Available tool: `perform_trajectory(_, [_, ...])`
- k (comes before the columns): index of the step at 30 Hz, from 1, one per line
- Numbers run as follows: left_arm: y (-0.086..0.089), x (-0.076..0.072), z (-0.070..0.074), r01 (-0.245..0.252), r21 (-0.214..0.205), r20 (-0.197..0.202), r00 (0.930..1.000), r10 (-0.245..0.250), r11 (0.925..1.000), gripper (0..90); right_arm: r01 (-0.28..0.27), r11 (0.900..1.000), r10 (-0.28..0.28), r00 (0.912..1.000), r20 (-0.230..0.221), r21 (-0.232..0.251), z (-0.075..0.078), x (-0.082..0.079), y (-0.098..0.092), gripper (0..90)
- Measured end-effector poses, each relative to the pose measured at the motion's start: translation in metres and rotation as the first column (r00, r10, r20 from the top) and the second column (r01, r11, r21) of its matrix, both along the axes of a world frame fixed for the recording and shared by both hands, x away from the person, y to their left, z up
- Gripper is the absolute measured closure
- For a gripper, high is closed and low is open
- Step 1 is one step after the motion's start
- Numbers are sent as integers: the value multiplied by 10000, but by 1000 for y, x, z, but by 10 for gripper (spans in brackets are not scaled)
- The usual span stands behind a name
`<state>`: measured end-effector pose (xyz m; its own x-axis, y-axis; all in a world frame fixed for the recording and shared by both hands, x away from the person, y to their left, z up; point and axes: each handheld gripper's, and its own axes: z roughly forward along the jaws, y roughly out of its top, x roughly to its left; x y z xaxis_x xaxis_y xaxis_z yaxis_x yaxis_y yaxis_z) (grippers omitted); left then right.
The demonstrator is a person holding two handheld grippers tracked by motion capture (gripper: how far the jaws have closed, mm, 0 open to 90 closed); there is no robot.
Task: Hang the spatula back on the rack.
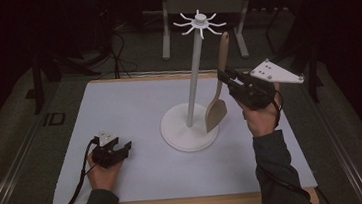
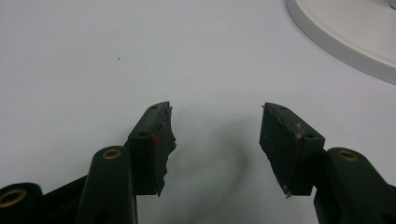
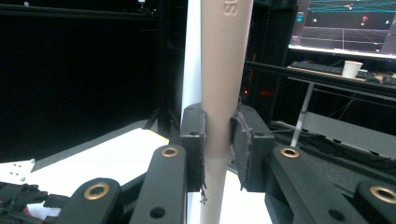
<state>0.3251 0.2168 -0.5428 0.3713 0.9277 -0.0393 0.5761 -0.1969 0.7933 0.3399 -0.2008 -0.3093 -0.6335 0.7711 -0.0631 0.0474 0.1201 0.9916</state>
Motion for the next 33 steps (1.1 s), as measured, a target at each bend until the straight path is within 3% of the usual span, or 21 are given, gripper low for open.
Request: perform_trajectory(33, [0, 0, 0, -3, -12, -26, 10000, 3, 10000, 439, 6, 10000, -4, 9996, -273, 53, 4, 8, 8, 750])
